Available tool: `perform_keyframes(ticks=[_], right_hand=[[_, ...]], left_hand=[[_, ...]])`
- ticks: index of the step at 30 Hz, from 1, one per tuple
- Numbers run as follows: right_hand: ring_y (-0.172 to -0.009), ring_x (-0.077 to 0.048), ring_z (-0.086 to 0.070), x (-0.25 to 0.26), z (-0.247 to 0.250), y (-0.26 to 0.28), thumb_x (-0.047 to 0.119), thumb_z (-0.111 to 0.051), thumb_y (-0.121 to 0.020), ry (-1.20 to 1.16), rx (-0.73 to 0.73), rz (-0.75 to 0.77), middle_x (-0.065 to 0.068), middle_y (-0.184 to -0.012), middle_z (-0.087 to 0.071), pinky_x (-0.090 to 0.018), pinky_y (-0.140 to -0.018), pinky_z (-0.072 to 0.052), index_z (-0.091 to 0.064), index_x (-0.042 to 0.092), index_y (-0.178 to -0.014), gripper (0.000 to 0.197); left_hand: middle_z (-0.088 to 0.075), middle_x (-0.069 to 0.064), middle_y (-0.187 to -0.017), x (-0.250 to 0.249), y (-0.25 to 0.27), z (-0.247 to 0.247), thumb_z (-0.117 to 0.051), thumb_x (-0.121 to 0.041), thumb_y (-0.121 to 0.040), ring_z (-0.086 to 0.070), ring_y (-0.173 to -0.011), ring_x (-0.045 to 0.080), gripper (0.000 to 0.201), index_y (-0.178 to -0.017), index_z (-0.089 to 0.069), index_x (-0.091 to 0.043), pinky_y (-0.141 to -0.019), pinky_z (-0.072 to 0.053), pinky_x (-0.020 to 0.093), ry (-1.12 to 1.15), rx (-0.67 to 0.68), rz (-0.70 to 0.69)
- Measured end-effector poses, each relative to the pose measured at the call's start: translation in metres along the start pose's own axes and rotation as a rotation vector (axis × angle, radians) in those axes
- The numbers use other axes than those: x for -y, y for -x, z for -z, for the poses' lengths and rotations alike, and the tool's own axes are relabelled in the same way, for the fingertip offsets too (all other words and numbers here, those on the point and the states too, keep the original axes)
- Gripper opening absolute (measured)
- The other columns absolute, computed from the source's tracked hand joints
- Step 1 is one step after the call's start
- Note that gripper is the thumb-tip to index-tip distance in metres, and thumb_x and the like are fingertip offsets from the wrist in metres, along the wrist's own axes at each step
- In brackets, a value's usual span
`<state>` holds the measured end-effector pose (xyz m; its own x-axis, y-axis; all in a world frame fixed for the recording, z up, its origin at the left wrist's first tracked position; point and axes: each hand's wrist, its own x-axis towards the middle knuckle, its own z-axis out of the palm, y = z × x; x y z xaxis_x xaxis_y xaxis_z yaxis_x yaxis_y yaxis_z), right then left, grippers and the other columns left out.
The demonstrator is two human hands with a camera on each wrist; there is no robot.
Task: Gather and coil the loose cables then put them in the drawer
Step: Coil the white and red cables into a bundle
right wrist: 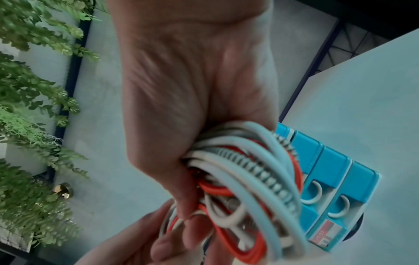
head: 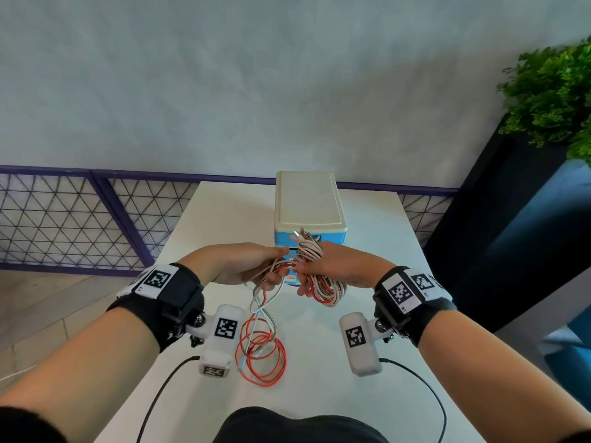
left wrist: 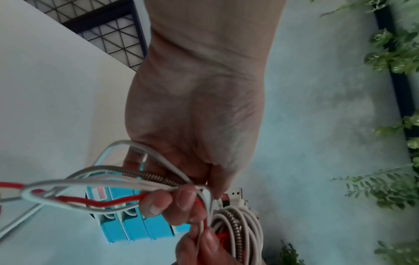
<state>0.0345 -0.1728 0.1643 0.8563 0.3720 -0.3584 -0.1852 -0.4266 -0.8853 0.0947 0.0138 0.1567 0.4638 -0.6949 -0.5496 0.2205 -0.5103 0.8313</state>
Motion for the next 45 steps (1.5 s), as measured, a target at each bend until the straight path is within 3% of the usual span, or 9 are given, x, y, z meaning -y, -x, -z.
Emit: perform_keyframes(ticks=[9,14,17,21,26,35,39,41,45], right_hand=[[-0.058,-0.017,-0.062,0.009,0.007,0.003,0.017,-0.056,-0.096,-0.049,-0.015,0.041,-0.006,-0.068,-0.061,-0.024,-0.057,-0.053,-0.059,0.008,-0.084,0.015],[-0.06,-0.018,-0.059,0.012,0.011,0.001,0.016,-0.056,-0.096,0.004,-0.047,0.065,-0.006,-0.068,-0.058,-0.03,-0.067,-0.053,-0.057,0.008,-0.082,0.017],[-0.057,-0.013,-0.059,0.015,0.014,0.0,0.016,-0.055,-0.096,0.033,-0.089,0.079,-0.005,-0.067,-0.057,-0.029,-0.066,-0.054,-0.056,0.009,-0.081,0.017],[-0.053,-0.014,-0.059,0.015,0.023,-0.001,0.016,-0.054,-0.097,0.062,-0.196,0.092,-0.006,-0.063,-0.057,-0.025,-0.059,-0.053,-0.053,0.011,-0.071,0.027],[-0.057,-0.017,-0.06,0.013,0.027,-0.001,0.019,-0.055,-0.097,0.068,-0.222,0.064,-0.006,-0.064,-0.059,-0.027,-0.061,-0.053,-0.054,0.011,-0.072,0.026],[-0.061,-0.022,-0.058,0.019,0.015,-0.008,0.021,-0.056,-0.096,0.032,-0.187,0.072,-0.012,-0.07,-0.059,-0.035,-0.069,-0.054,-0.056,0.007,-0.08,0.02],[-0.061,-0.023,-0.057,0.028,0.016,-0.007,0.018,-0.056,-0.095,-0.052,-0.218,0.106,-0.01,-0.068,-0.057,-0.041,-0.071,-0.054,-0.058,0.006,-0.086,0.015],[-0.058,-0.019,-0.055,0.033,0.023,-0.003,0.015,-0.055,-0.096,-0.08,-0.251,0.111,-0.006,-0.066,-0.054,-0.037,-0.066,-0.054,-0.057,0.005,-0.09,0.012],[-0.058,-0.017,-0.054,0.035,0.026,0.001,0.015,-0.054,-0.097,-0.097,-0.273,0.121,-0.006,-0.065,-0.053,-0.034,-0.064,-0.054,-0.056,0.005,-0.089,0.013]], left_hand=[[-0.037,-0.004,-0.057,0.004,0.001,0.003,-0.033,-0.034,-0.1,-0.031,-0.051,0.01,0.035,-0.077,-0.05,-0.014,-0.055,-0.029,0.021,0.161,-0.04,-0.128],[-0.058,0.005,-0.067,-0.001,0.01,0.005,-0.036,-0.046,-0.096,-0.058,-0.062,0.018,0.046,-0.074,-0.058,-0.012,-0.065,-0.048,0.024,0.156,0.024,-0.047],[-0.06,0.007,-0.069,0.003,0.01,0.005,-0.026,-0.056,-0.094,-0.066,-0.082,0.025,0.057,-0.068,-0.051,-0.012,-0.082,-0.049,0.03,0.032,0.038,-0.08],[-0.052,-0.004,-0.055,0.022,0.003,0.003,-0.04,-0.059,-0.086,-0.059,-0.066,0.018,0.048,-0.065,-0.048,-0.016,-0.079,-0.045,0.029,-0.173,-0.069,-0.175],[-0.069,-0.008,-0.067,0.058,-0.006,0.011,-0.054,-0.042,-0.089,-0.069,-0.08,0.009,0.025,-0.077,-0.059,-0.021,-0.08,-0.049,0.029,-0.378,-0.222,-0.194],[-0.069,-0.014,-0.102,0.098,-0.009,0.021,-0.05,-0.062,-0.081,-0.048,-0.107,0.007,0.037,-0.09,-0.069,-0.031,-0.112,-0.003,0.037,-0.73,-0.434,-0.003],[-0.067,-0.008,-0.083,0.112,-0.007,0.023,-0.058,-0.039,-0.087,-0.059,-0.089,0.014,0.016,-0.078,-0.063,-0.028,-0.087,-0.038,0.022,-0.678,-0.469,-0.032],[-0.06,-0.008,-0.073,0.123,-0.004,0.025,-0.058,-0.034,-0.088,-0.06,-0.079,0.015,0.019,-0.07,-0.054,-0.028,-0.07,-0.041,0.021,-0.65,-0.488,-0.024],[-0.061,-0.009,-0.082,0.131,0.0,0.024,-0.049,-0.026,-0.093,-0.06,-0.083,0.014,0.014,-0.082,-0.057,-0.025,-0.071,-0.041,0.015,-0.593,-0.519,-0.06]])
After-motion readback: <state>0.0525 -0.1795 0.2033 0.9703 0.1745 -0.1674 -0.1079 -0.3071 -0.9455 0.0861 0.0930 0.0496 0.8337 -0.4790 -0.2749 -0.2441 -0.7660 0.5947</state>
